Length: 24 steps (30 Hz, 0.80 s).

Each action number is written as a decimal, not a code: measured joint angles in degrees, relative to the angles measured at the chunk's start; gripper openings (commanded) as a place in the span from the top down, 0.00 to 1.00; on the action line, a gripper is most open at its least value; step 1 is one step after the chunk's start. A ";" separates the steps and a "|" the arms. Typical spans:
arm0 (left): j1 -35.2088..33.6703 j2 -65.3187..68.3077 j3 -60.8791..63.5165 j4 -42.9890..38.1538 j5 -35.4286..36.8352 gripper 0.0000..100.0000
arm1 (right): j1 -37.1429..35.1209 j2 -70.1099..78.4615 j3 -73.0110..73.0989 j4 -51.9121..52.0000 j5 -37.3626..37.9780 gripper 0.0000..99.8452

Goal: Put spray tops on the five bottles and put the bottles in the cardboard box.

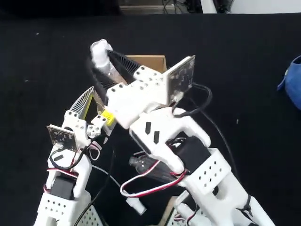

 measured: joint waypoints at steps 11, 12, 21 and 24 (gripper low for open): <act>-0.09 0.00 0.00 0.00 0.00 0.97 | -0.26 0.18 1.14 1.14 4.04 0.84; -0.09 0.00 0.00 0.00 0.00 0.97 | -0.70 0.70 1.14 1.23 4.04 0.84; -0.18 0.00 0.00 0.00 0.00 0.97 | -2.29 2.11 1.23 1.93 4.13 0.84; -0.18 0.00 0.00 0.00 0.00 0.97 | -2.29 -1.49 1.14 5.27 4.40 0.91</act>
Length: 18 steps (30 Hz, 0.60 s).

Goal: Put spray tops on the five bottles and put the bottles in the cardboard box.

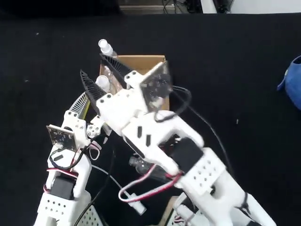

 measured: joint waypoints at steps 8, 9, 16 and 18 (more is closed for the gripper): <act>0.00 0.00 0.00 0.00 0.00 0.97 | 1.67 -6.15 -0.62 13.36 0.00 0.99; 0.00 0.00 0.00 0.00 0.00 0.97 | 2.46 -6.24 -0.62 14.33 0.00 0.99; 0.00 0.00 0.00 0.00 0.00 0.97 | 3.34 -6.24 1.85 12.31 0.00 0.99; 0.00 0.00 0.00 0.00 0.00 0.97 | 3.69 -6.24 4.57 8.44 0.00 0.99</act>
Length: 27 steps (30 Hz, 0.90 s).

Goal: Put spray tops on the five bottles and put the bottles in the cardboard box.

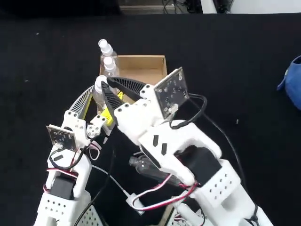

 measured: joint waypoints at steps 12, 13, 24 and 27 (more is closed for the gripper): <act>-0.18 0.09 0.00 0.00 0.00 0.97 | 0.26 0.09 0.18 -4.22 0.00 0.99; -0.18 0.09 0.00 0.00 0.00 0.97 | 0.26 0.53 -2.11 -2.64 0.00 0.99; -0.18 0.09 0.00 0.00 0.00 0.97 | 20.48 7.56 -30.95 26.99 4.92 0.99; -0.18 0.09 0.00 0.00 0.00 0.97 | 29.36 11.25 -27.69 28.66 5.19 0.99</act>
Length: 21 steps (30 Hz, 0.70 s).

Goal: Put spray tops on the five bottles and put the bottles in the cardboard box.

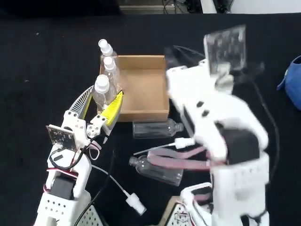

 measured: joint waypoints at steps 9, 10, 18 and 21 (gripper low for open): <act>0.00 0.00 0.00 0.00 0.00 0.97 | 16.00 1.05 21.98 -10.20 0.26 0.99; 0.00 0.00 0.00 0.00 0.00 0.97 | 16.09 1.05 24.53 -12.57 0.26 0.99; 0.00 0.00 0.00 0.00 0.00 0.97 | 16.09 1.05 45.89 -39.03 -0.26 0.99; 0.00 0.00 0.00 0.35 0.00 0.97 | 16.09 1.14 51.78 -45.36 -1.67 0.99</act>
